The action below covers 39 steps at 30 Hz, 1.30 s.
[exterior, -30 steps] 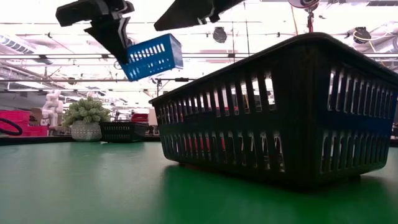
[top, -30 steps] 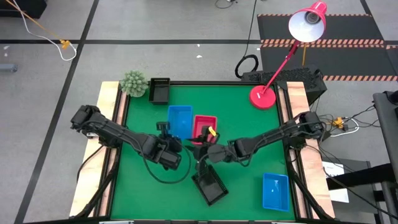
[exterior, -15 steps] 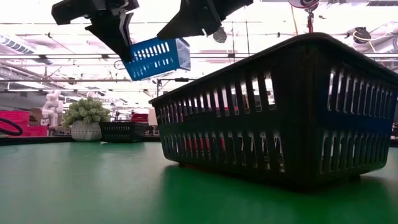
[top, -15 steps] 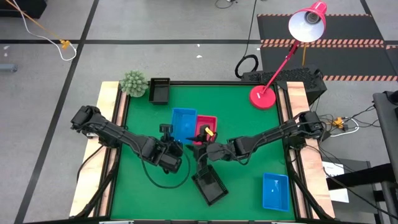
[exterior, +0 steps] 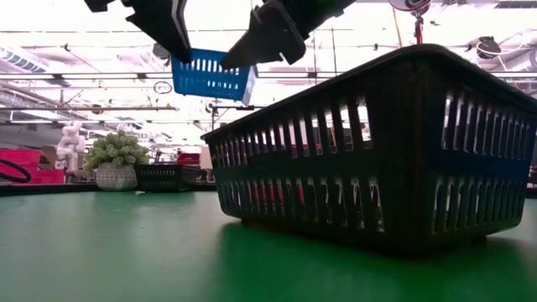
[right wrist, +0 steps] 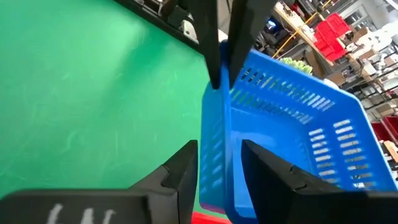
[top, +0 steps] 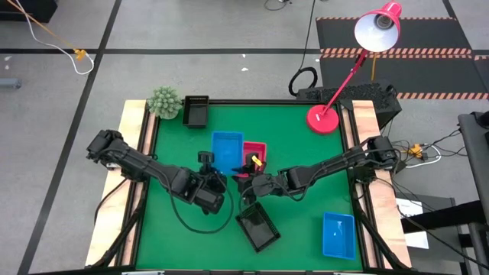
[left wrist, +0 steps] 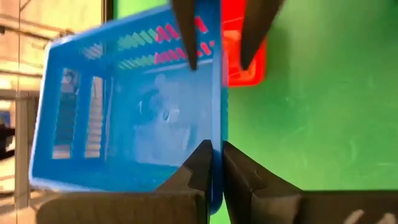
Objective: Stack baskets by color
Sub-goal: Stack the left blue bin on the stacked blue bins
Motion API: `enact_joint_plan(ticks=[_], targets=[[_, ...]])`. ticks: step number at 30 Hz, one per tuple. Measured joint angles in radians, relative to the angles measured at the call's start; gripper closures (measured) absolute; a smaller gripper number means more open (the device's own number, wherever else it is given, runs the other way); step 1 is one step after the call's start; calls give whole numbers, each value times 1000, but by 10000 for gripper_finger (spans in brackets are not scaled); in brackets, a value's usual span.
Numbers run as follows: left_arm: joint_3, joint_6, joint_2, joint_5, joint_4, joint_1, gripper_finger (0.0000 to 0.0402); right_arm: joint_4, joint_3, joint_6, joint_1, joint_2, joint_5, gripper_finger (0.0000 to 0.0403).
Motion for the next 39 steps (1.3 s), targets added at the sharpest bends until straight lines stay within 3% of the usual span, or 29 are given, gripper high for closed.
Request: enact_joint_plan(ticks=[8, 12, 17, 21, 28, 39], targets=[[5, 70, 0, -3, 56, -28, 387, 3, 0, 6, 1, 0, -5, 352], [5, 77, -1, -7, 92, -30, 364, -4, 0, 12, 6, 0, -4, 395], [5, 115, -1, -4, 182, -38, 335, -6, 0, 38, 21, -2, 0, 394], [5, 157, -1, -30, 241, -73, 278, -74, 0, 84, 52, -33, 0, 398], [22, 120, -39, -232, 243, -166, 182, -324, 0, 296, 144, -147, 0, 400], [31, -91, -173, -283, 257, -231, 170, -694, 22, 759, 380, -333, -1, 400]])
